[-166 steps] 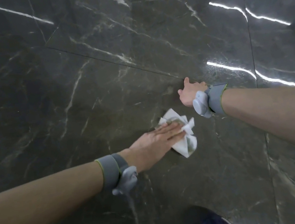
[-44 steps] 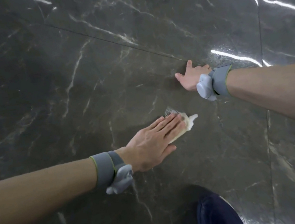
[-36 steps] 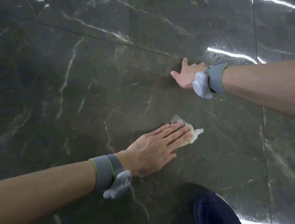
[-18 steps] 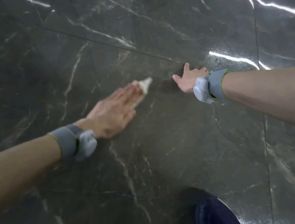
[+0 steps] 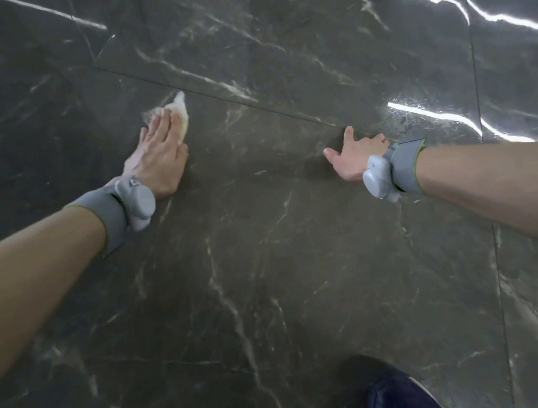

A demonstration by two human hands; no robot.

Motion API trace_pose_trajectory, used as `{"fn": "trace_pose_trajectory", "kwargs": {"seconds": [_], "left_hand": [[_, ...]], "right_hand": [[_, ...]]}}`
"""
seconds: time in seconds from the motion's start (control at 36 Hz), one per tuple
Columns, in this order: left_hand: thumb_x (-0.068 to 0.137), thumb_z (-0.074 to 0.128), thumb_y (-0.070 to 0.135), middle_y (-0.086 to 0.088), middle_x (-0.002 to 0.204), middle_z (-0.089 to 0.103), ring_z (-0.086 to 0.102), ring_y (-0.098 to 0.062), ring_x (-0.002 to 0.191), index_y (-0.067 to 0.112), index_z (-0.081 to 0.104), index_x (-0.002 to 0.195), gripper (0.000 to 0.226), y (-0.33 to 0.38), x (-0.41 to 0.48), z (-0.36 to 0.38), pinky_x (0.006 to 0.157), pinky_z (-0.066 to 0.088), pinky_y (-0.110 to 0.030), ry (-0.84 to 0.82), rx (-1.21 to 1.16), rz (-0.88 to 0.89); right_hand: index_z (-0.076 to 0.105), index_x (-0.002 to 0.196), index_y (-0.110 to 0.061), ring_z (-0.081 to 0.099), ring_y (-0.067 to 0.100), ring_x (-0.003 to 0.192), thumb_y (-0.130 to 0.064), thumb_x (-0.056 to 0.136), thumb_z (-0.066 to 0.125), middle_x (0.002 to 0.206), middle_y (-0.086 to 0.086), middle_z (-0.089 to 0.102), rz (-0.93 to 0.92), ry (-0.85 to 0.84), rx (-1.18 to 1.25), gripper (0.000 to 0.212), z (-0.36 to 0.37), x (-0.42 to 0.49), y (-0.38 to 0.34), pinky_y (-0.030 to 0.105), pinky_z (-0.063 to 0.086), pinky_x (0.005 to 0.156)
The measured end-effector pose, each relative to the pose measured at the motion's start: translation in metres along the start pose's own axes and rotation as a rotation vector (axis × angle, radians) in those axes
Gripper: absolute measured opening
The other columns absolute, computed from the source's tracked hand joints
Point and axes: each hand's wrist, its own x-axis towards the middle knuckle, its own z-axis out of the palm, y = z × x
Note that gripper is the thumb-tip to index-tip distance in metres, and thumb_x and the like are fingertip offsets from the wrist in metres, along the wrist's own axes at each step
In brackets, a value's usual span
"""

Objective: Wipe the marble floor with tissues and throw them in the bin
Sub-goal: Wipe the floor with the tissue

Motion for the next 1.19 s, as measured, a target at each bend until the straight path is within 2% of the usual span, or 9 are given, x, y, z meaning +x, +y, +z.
{"fn": "trace_pose_trajectory", "kwargs": {"seconds": [0.28,0.44,0.53,0.67,0.78,0.86,1.03,1.14,1.19], "left_hand": [[0.091,0.019,-0.005,-0.011,0.172,0.011,0.011,-0.027,0.159,0.017,-0.008,0.164,0.081,0.109,-0.016,0.061,0.129,0.009,-0.041,0.037,0.043,0.587],[0.101,0.035,-0.003,-0.004,0.174,-0.002,-0.003,-0.015,0.160,0.011,0.002,0.166,0.074,0.148,-0.045,0.073,0.130,-0.003,-0.029,-0.135,0.044,0.671],[0.103,0.032,-0.001,-0.001,0.174,0.002,-0.001,-0.012,0.160,0.012,0.005,0.166,0.069,0.145,-0.060,0.073,0.130,0.001,-0.029,-0.143,0.026,0.710],[0.101,0.040,-0.007,0.009,0.170,0.024,0.016,-0.008,0.158,0.019,0.027,0.164,0.070,0.123,-0.070,0.065,0.123,0.032,-0.033,-0.138,-0.035,0.726],[0.090,0.055,-0.011,0.005,0.138,0.059,0.050,-0.015,0.132,0.021,0.055,0.141,0.060,0.104,-0.067,0.042,0.095,0.055,-0.040,-0.050,-0.047,0.723],[0.088,0.051,-0.012,0.001,0.114,0.063,0.056,-0.018,0.112,0.018,0.060,0.126,0.049,0.088,-0.065,0.024,0.086,0.054,-0.042,0.014,-0.093,0.595],[0.084,0.047,-0.014,-0.010,0.115,0.063,0.060,-0.028,0.111,0.011,0.070,0.126,0.054,0.048,-0.071,-0.024,0.100,0.046,-0.040,0.191,-0.273,0.104],[0.089,0.069,0.008,-0.007,0.086,0.070,0.063,-0.014,0.075,0.015,0.079,0.100,0.017,0.024,-0.086,-0.054,0.068,0.048,-0.026,0.249,-0.630,-0.394],[0.089,0.063,0.005,-0.010,0.075,0.068,0.061,-0.010,0.058,0.007,0.072,0.096,0.011,0.006,-0.103,-0.070,0.056,0.045,-0.021,0.126,-0.795,-0.500]], "right_hand": [[0.002,0.163,-0.008,0.042,0.048,0.138,-0.051,0.109,0.021,0.147,0.030,0.049,0.041,0.032,-0.007,0.072,0.003,0.004,-0.002,0.052,0.019,0.122],[0.016,0.160,-0.012,0.038,0.051,0.139,-0.021,0.112,0.023,0.167,0.020,0.019,-0.026,-0.005,-0.094,0.050,-0.003,-0.001,0.001,0.058,0.024,0.120],[0.013,0.161,-0.011,0.035,0.052,0.140,-0.020,0.111,0.022,0.164,0.023,0.024,-0.027,-0.013,-0.043,0.052,-0.002,0.006,0.006,0.058,0.025,0.120],[0.008,0.164,-0.012,0.043,0.046,0.138,-0.043,0.109,0.021,0.158,0.024,0.037,0.010,-0.017,0.053,0.064,-0.007,0.015,0.007,0.048,0.036,0.112],[0.040,0.155,-0.017,0.053,0.040,0.132,-0.041,0.110,0.024,0.153,0.017,0.048,-0.090,-0.017,-0.057,0.053,-0.033,0.006,0.000,0.042,0.043,0.104],[0.054,0.144,-0.016,0.061,0.040,0.117,-0.036,0.110,0.029,0.136,0.019,0.060,-0.230,0.014,-0.157,0.046,-0.051,-0.004,-0.016,0.042,0.049,0.094],[0.064,0.117,-0.014,0.062,0.039,0.112,-0.038,0.109,0.031,0.127,0.017,0.064,-0.419,0.136,-0.181,0.042,-0.078,-0.031,-0.067,0.044,0.049,0.094],[0.063,0.122,-0.006,0.058,0.039,0.122,-0.041,0.111,0.027,0.134,0.018,0.061,-0.481,0.129,-0.144,0.052,-0.089,-0.051,-0.102,0.045,0.046,0.101],[0.063,0.125,-0.004,0.059,0.038,0.121,-0.042,0.111,0.026,0.135,0.017,0.062,-0.527,0.113,-0.146,0.055,-0.095,-0.062,-0.122,0.042,0.046,0.100]]}}
